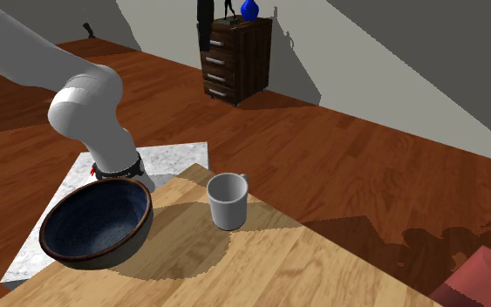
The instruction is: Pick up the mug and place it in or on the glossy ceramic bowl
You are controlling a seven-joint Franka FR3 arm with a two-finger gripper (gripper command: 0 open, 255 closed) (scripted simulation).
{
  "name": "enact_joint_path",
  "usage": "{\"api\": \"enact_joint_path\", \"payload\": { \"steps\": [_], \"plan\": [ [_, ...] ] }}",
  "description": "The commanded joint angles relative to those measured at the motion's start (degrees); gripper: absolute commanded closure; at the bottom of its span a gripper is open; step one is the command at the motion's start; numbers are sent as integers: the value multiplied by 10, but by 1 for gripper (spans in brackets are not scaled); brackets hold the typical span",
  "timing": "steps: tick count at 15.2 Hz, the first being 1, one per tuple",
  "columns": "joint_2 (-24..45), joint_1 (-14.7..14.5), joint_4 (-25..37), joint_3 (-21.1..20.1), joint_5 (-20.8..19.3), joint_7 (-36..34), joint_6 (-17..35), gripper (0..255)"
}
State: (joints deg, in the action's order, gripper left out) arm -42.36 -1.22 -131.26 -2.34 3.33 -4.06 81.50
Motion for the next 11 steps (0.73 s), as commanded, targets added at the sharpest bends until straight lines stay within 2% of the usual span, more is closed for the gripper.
{"api": "enact_joint_path", "payload": {
  "steps": [1,11],
  "plan": [
    [0,0,0,0,0,0,0,0],
    [-16,50,-117,111,-80,109,126,0]
  ]
}}
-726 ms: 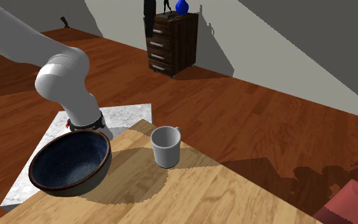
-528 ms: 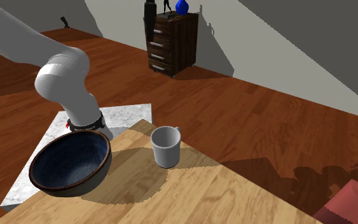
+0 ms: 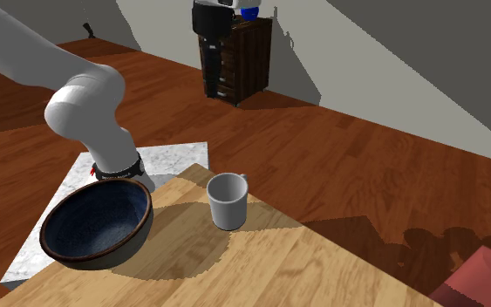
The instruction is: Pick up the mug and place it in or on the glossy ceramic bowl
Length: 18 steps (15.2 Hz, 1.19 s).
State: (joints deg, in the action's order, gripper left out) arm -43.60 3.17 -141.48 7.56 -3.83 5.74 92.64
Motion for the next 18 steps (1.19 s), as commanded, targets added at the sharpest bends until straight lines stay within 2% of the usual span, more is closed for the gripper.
{"api": "enact_joint_path", "payload": {
  "steps": [1,11,18],
  "plan": [
    [0,11,-22,24,-17,22,29,0],
    [86,57,-61,153,-80,133,184,0],
    [202,62,-41,254,-78,226,300,0]
  ]
}}
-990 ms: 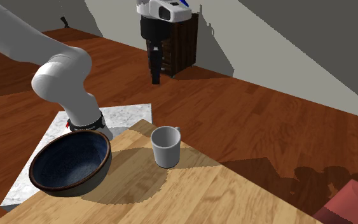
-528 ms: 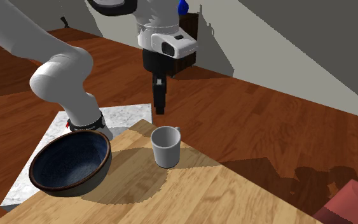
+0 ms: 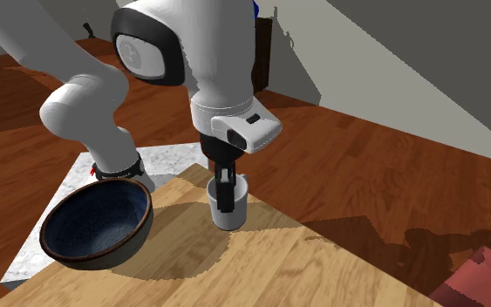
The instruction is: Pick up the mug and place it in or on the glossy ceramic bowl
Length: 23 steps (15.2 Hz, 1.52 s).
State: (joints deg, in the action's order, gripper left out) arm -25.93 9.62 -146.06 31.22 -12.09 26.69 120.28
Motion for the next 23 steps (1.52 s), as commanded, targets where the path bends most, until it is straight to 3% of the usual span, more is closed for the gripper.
{"api": "enact_joint_path", "payload": {
  "steps": [1,8,16,17,23],
  "plan": [
    [25,-3,5,17,5,17,24,0],
    [63,-10,-29,34,13,26,94,0],
    [63,-10,-29,34,13,26,93,0],
    [63,-10,-29,34,13,26,93,255],
    [63,-10,-29,34,13,26,93,255]
  ]
}}
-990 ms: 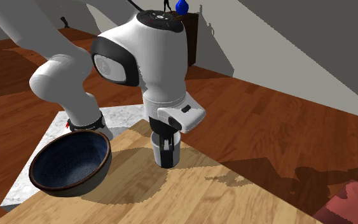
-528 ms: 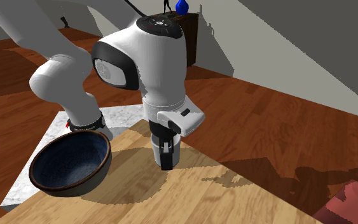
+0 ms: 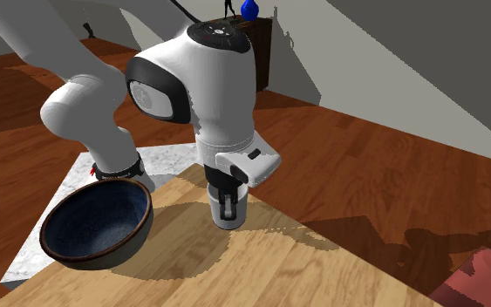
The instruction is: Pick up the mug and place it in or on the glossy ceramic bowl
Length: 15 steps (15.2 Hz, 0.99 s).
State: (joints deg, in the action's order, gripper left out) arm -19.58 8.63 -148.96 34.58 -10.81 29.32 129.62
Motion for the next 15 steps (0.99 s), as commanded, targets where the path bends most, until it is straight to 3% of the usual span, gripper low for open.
{"api": "enact_joint_path", "payload": {
  "steps": [1,15],
  "plan": [
    [0,0,0,0,0,0,0,255],
    [-60,10,52,-29,-10,-18,-109,255]
  ]
}}
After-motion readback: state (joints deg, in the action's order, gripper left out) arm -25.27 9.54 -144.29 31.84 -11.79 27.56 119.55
